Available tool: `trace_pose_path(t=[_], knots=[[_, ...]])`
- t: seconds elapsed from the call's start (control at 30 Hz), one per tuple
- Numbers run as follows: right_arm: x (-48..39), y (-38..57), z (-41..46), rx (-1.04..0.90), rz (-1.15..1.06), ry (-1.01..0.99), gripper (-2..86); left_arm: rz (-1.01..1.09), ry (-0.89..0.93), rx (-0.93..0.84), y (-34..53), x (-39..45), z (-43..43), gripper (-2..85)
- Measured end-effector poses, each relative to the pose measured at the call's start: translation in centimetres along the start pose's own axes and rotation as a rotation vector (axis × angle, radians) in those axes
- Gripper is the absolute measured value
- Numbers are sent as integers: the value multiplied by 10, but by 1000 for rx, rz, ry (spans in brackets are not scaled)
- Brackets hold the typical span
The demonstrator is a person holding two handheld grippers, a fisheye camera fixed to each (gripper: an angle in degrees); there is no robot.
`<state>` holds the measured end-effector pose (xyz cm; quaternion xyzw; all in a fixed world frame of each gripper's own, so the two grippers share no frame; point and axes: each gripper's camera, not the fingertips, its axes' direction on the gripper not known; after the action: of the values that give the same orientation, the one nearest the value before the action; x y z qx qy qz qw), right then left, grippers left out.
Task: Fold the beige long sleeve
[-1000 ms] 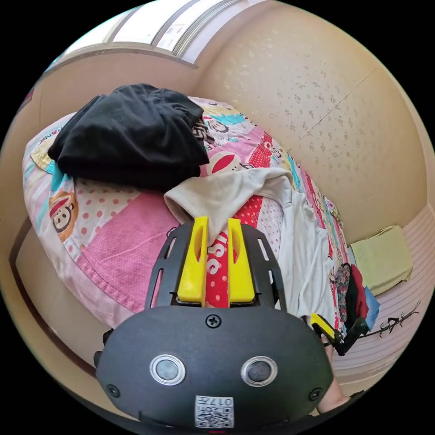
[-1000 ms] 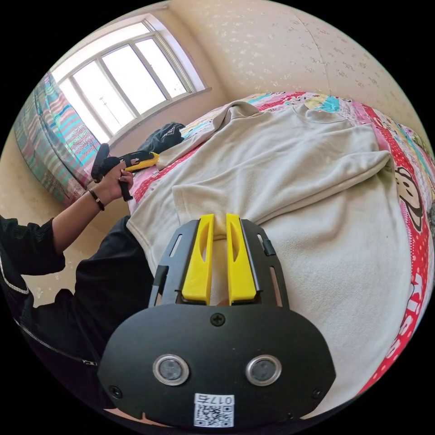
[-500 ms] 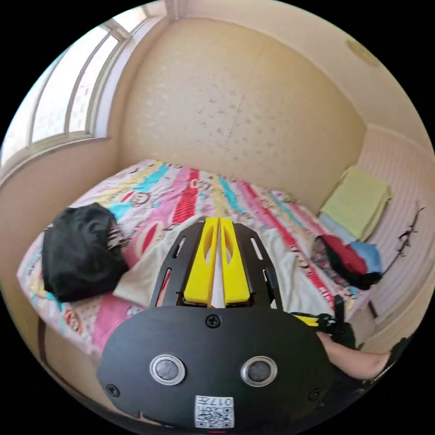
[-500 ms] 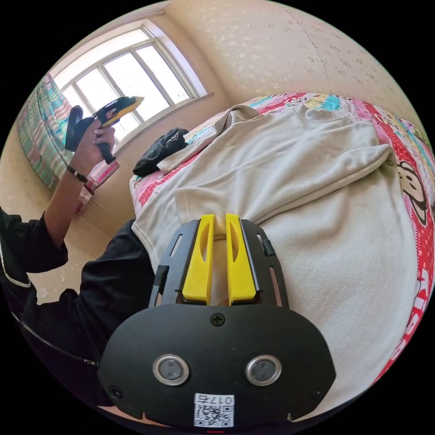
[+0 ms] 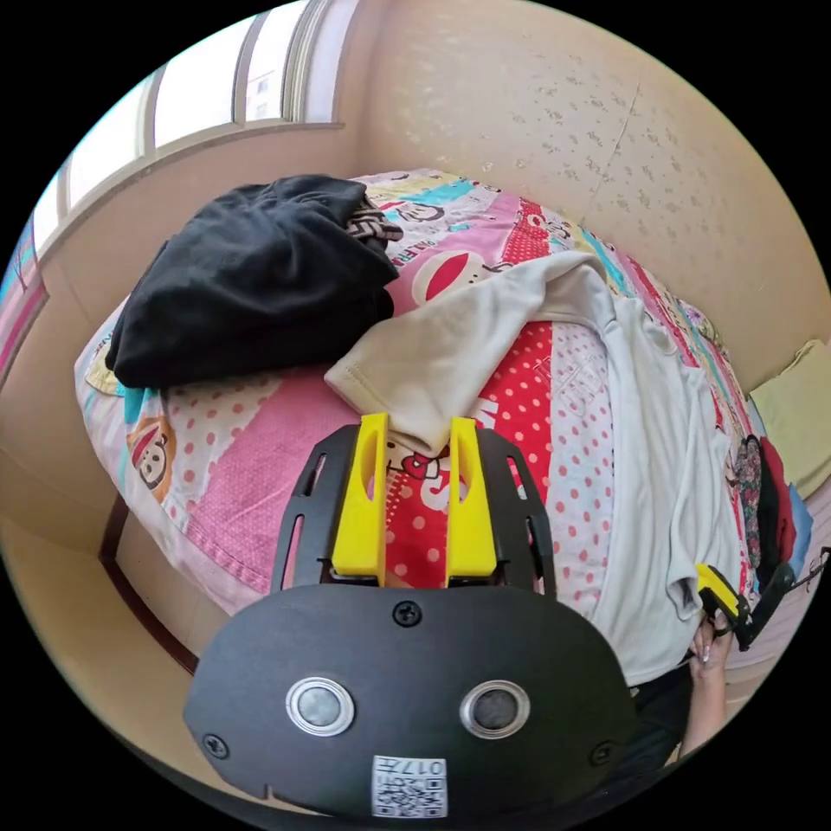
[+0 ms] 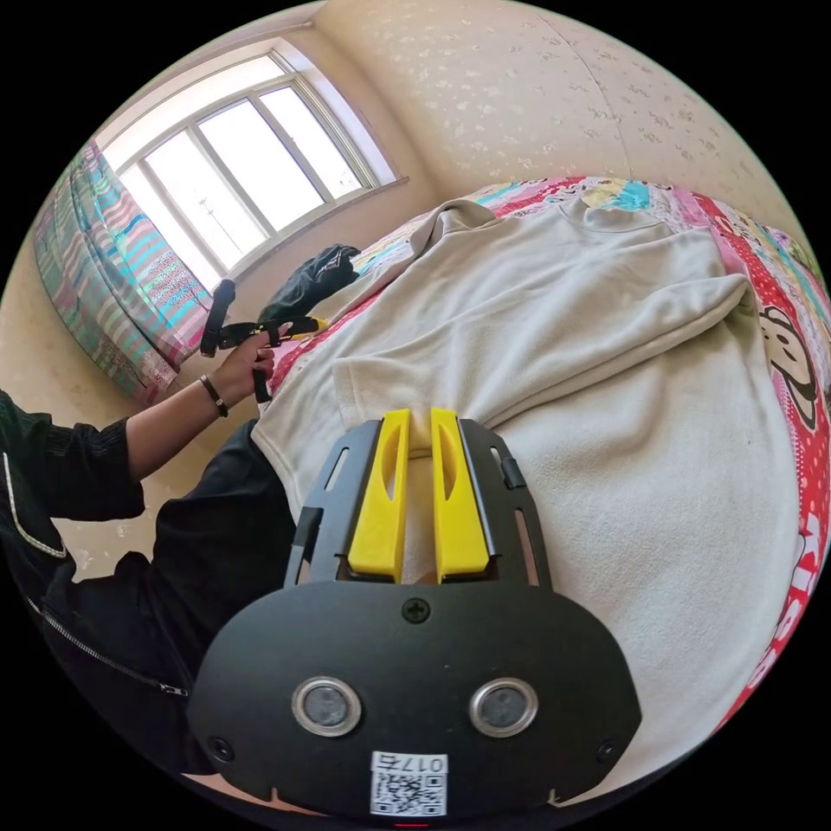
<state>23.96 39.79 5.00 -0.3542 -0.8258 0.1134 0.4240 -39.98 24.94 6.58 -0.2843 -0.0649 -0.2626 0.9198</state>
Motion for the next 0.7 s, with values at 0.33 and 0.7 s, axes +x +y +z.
trace_pose_path(t=[0.33, 0.7], knots=[[1, -13, -8, 7, 17, -17, 41, -3, 2, 23, 23, -2, 17, 106], [5, -27, -9, 16, 22, -34, 43, -11, 299, 248, 44, -18, -50, 19]])
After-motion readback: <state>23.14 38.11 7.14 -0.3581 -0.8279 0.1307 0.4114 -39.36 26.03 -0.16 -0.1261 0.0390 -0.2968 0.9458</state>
